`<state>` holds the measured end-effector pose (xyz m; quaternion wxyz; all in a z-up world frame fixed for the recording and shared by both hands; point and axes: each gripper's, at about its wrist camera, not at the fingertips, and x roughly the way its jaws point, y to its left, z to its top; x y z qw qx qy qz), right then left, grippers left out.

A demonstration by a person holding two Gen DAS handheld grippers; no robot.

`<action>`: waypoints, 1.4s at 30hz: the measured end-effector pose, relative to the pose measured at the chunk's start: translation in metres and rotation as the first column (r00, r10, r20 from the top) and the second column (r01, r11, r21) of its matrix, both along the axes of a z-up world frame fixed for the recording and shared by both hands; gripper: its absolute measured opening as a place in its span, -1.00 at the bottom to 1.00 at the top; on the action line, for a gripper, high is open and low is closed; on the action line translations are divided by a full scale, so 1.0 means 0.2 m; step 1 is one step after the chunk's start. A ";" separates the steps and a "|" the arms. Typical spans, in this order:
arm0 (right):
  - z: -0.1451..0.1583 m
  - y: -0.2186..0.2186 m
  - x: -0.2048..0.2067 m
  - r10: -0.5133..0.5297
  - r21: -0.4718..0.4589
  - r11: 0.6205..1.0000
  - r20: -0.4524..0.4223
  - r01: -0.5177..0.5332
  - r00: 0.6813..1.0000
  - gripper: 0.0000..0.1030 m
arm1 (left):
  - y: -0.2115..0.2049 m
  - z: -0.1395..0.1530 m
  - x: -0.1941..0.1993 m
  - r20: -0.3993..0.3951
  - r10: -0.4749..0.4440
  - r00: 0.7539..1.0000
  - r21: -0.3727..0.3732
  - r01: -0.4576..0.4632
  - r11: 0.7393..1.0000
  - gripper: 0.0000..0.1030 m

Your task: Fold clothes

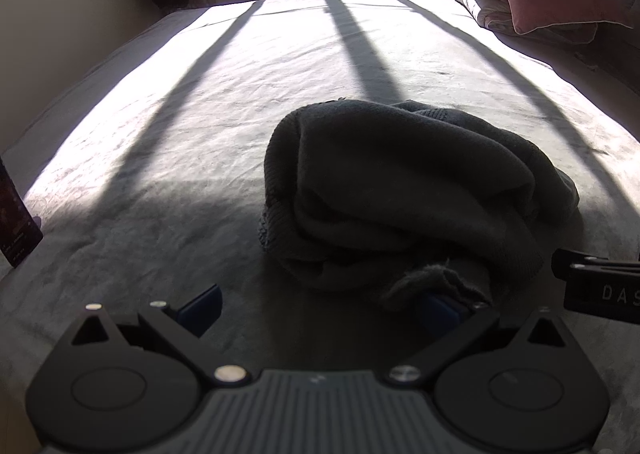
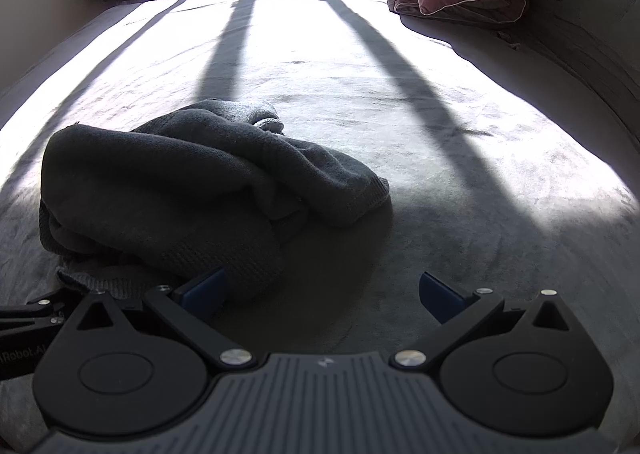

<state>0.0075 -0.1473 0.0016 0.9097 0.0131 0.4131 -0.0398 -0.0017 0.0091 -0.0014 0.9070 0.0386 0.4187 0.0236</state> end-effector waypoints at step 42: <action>-0.01 0.02 0.00 0.014 -0.011 1.000 -0.003 -0.014 1.000 1.00 | 0.01 -0.03 0.02 -0.028 0.019 0.999 0.004 -0.019 1.000 0.99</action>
